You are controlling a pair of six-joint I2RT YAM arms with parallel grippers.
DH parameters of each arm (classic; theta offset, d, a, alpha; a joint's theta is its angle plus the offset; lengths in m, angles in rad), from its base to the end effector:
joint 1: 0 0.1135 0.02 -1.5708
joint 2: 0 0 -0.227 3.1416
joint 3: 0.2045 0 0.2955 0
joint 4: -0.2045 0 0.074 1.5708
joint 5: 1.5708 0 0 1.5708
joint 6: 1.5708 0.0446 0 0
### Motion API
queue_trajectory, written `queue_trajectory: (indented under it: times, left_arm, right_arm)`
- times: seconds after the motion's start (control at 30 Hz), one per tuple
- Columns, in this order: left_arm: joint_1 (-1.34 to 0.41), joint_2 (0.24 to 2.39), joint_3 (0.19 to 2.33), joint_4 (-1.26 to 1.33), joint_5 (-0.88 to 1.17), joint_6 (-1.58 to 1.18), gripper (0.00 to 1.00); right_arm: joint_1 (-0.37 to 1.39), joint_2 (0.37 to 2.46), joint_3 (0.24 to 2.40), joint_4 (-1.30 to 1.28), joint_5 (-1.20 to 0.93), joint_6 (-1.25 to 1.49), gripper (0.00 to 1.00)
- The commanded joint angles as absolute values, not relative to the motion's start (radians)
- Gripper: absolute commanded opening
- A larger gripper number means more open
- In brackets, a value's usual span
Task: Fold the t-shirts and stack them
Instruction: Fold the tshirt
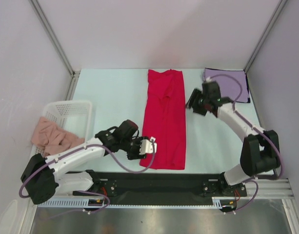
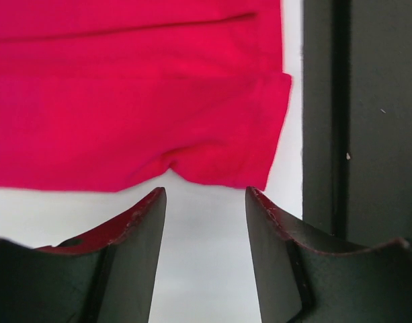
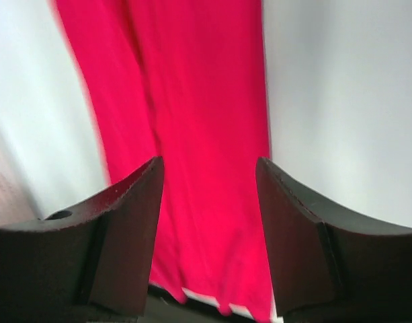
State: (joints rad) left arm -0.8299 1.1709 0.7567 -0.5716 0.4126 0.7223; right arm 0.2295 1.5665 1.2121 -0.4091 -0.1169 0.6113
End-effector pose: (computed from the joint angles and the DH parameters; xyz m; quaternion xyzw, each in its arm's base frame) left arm 0.1785 -0.2217 0.1653 0.6987 0.6275 -0.2110 0.2713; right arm 0.3851 0.0953 0.2146 0.1517 0.9057 0.2091 0.3360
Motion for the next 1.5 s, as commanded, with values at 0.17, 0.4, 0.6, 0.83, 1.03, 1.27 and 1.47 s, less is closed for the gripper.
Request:
queue_trajectory:
  times: [0.17,0.4,0.6,0.83,1.03,1.27,1.47]
  left_arm:
    - [-0.955,1.048,0.488,-0.347,0.405,1.066,0.59]
    - [-1.032,1.031,0.393,-0.262,0.265,1.103,0.61]
    - [-1.032,1.114,0.399,-0.227,0.233,1.077,0.57]
    - [-1.032,1.15,0.41,-0.204,0.224,1.037,0.08]
    - [-1.042,1.125,0.465,-0.303,0.219,0.916,0.0]
    - [-0.958,1.011,0.607,-0.376,0.262,0.793,0.0]
    - [-0.732,1.173,0.788,-0.356,0.364,0.747,0.0]
  right_arm:
    - [0.561,1.295,0.787,-0.627,-0.002,0.698,0.57]
    - [0.779,1.178,0.611,-0.629,0.025,0.868,0.53]
    - [0.825,1.216,0.571,-0.607,0.011,0.887,0.52]
    - [0.836,1.232,0.548,-0.54,-0.055,0.887,0.16]
    - [0.839,1.141,0.555,-0.603,-0.084,0.885,0.0]
    - [0.727,1.075,0.705,-0.721,-0.126,0.78,0.0]
    - [0.452,1.25,0.929,-0.709,-0.178,0.552,0.0]
